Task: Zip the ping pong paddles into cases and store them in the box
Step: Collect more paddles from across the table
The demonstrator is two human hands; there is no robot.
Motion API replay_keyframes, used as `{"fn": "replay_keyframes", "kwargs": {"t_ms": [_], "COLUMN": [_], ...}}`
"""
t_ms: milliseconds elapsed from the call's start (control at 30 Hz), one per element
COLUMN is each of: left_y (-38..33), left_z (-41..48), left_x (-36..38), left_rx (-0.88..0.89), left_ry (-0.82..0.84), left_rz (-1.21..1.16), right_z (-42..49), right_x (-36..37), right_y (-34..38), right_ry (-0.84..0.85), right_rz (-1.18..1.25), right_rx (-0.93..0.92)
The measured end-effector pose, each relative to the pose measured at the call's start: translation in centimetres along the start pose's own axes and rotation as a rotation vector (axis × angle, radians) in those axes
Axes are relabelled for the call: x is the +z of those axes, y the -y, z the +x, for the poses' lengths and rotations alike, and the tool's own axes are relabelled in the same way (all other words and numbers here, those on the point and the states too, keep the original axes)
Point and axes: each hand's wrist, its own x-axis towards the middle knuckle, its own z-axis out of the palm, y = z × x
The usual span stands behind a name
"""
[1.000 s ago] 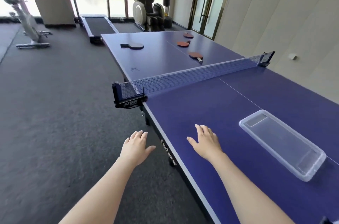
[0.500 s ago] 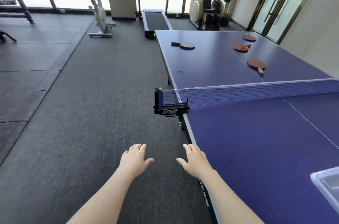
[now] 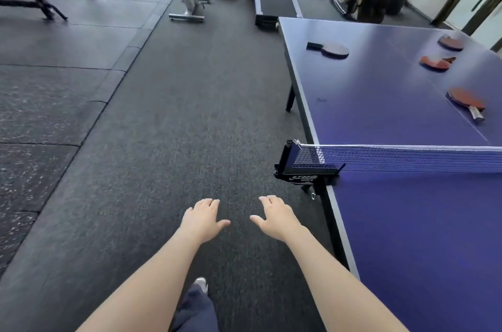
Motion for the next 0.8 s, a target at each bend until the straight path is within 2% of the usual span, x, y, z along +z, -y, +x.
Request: {"fn": "replay_keyframes", "kwargs": {"t_ms": [367,600,800], "left_y": [8.6,9.7,7.8], "left_z": [13.8,22.1,31.0], "left_x": [-9.1,-12.8,-17.9], "left_rx": [0.090,0.110,0.113], "left_ry": [0.067,0.103,0.068], "left_rz": [-0.014,-0.020,0.027], "right_z": [12.9,21.4,29.6], "right_x": [-5.1,-8.3,-12.2], "right_y": [6.3,6.0,3.0], "right_ry": [0.001,0.028,-0.005], "right_rz": [0.151,0.181,0.253], "right_rx": [0.145,0.192,0.212]}}
